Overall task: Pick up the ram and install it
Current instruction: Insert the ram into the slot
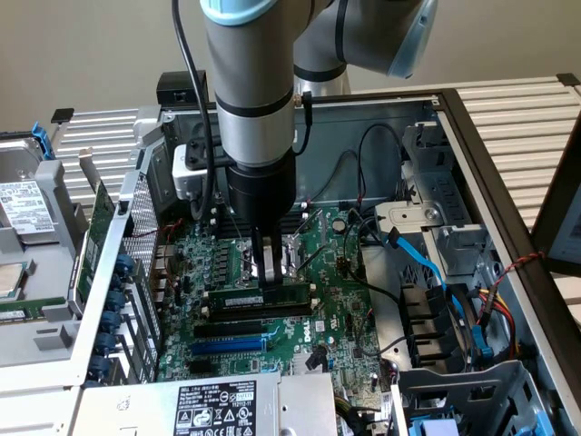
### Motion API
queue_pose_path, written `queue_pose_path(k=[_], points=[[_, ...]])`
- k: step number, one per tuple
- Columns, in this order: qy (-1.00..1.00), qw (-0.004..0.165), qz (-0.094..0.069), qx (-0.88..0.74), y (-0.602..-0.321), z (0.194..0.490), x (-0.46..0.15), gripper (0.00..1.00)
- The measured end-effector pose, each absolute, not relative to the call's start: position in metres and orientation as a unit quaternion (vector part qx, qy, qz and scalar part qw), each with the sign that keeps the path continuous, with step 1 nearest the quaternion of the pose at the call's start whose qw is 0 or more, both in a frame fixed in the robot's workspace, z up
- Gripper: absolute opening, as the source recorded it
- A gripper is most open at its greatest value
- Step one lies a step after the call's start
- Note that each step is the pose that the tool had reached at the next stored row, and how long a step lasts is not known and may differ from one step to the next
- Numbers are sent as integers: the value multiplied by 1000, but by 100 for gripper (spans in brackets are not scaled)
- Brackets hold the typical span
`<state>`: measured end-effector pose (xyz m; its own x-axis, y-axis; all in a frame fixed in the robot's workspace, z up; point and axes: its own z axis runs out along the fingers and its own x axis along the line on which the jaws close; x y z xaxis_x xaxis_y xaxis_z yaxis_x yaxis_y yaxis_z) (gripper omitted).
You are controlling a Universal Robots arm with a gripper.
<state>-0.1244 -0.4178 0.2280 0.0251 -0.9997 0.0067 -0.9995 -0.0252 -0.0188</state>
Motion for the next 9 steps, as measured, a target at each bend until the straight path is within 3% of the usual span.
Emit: queue_pose_path(k=[9], points=[[698,7,-12,-716,-418,227,-126,13]])
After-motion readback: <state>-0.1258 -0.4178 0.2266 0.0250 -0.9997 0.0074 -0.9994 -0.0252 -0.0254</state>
